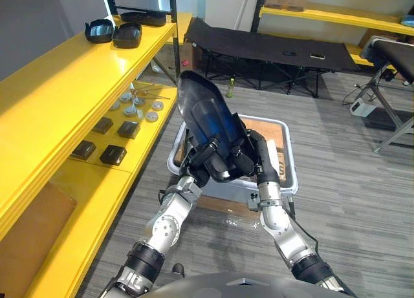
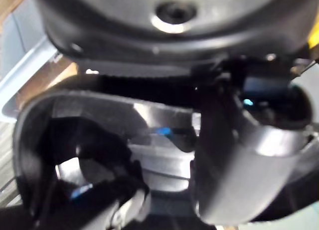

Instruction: Walk over and take three plastic housings, then place them on the shelf

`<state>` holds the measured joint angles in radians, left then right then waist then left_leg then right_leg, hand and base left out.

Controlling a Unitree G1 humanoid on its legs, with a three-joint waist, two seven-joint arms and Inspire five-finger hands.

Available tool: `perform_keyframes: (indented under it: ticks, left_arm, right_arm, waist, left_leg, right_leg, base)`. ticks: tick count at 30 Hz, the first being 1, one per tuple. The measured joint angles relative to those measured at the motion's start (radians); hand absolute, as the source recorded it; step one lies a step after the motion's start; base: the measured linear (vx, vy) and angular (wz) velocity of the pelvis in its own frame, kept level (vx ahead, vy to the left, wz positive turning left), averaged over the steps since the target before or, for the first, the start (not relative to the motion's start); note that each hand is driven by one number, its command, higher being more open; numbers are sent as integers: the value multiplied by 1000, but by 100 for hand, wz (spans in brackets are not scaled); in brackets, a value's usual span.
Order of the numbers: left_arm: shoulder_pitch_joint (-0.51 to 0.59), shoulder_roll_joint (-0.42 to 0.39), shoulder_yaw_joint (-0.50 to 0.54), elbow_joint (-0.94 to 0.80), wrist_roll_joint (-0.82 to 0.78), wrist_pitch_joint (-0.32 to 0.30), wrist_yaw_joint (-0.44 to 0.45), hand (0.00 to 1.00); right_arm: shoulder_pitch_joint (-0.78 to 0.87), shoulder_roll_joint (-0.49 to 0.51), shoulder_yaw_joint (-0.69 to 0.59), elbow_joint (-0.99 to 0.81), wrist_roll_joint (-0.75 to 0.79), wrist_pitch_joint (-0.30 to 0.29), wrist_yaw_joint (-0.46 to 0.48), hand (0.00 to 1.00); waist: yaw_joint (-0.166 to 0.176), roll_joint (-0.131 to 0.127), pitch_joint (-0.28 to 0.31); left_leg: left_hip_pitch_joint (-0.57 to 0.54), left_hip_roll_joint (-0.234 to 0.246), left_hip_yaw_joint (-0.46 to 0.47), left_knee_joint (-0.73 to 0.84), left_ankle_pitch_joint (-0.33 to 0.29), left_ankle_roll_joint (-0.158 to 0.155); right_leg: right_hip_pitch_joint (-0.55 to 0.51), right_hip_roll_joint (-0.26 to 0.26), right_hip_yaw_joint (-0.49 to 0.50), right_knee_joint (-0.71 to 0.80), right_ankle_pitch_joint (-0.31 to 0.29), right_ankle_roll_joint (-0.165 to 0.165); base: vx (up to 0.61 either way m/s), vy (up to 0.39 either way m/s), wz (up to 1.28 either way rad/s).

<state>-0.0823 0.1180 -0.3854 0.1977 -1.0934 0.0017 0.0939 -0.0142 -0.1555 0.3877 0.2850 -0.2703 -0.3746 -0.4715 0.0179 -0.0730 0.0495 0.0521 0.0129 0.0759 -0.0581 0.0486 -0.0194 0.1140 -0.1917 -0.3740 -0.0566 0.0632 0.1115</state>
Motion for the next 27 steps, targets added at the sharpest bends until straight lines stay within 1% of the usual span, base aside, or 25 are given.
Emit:
perform_keyframes:
  ticks: [4,5,9,11,14,16,19,21,23,24,27]
  left_arm:
    - [0,0,-6,1,1,-23,0,0]
    - [0,0,-11,1,1,-31,0,0]
    - [0,0,-17,1,2,-49,0,0]
    - [0,-1,-18,0,4,-53,1,0]
    - [0,-3,-24,-5,26,-72,8,0]
    - [0,-5,-22,-20,105,-94,27,0]
    - [0,-5,-4,-81,242,-100,75,0]
    - [0,-18,18,-130,391,-117,122,0]
    - [0,-57,50,-140,500,-145,159,0]
    - [0,-77,70,-140,559,-172,188,0]
    - [0,-89,110,-143,665,-215,258,0]
  right_arm:
    - [0,5,12,1,0,-13,-10,0]
    - [0,6,14,1,0,-14,-17,100]
    - [-1,2,17,1,0,-28,-16,100]
    - [-1,2,18,-1,1,-48,-16,100]
    - [-1,3,18,-4,2,-51,-18,100]
    - [-1,6,19,-5,4,-51,-19,100]
    - [-1,6,15,-20,5,-50,-20,100]
    - [0,7,18,-67,6,-50,-18,100]
    - [-1,17,18,-111,5,-51,-22,100]
    - [-1,26,17,-137,7,-51,-33,100]
    - [-1,49,7,-152,28,-51,-42,100]
  waist:
    - [2,0,0]
    - [3,-1,-1]
    - [1,-2,-1]
    - [0,-2,-1]
    - [1,-2,-1]
    - [3,-3,0]
    - [5,-3,1]
    - [3,-3,1]
    - [3,-3,1]
    - [3,-3,1]
    - [2,-2,2]
  left_leg:
    - [6,0,0,1,-1,-1]
    - [8,0,0,1,-1,-1]
    - [7,1,0,1,-2,-3]
    - [7,2,1,1,-3,-3]
    - [7,3,1,2,-5,-5]
    - [6,4,3,3,-6,-5]
    - [4,5,8,4,-7,-4]
    - [5,6,14,4,-10,-6]
    - [6,5,15,4,-11,-5]
    - [7,5,16,4,-11,-6]
    - [10,0,18,4,-12,-6]
  right_leg:
    - [7,0,0,0,0,0]
    - [9,0,0,0,0,0]
    - [8,0,1,0,0,0]
    - [8,1,2,0,0,-1]
    - [7,2,2,0,-1,-1]
    - [5,3,5,-1,-1,-2]
    - [0,4,10,0,-1,-2]
    - [-4,5,14,3,-1,-3]
    - [-4,5,16,4,-2,-3]
    - [-4,5,16,5,-3,-4]
    - [-7,5,15,14,-7,-8]
  base:
    - [0,0,0]
    - [0,0,0]
    - [0,0,0]
    - [0,0,0]
    - [0,0,0]
    - [0,0,-2]
    - [0,0,-6]
    - [0,0,-7]
    - [0,0,-3]
    - [0,0,0]
    - [0,0,0]
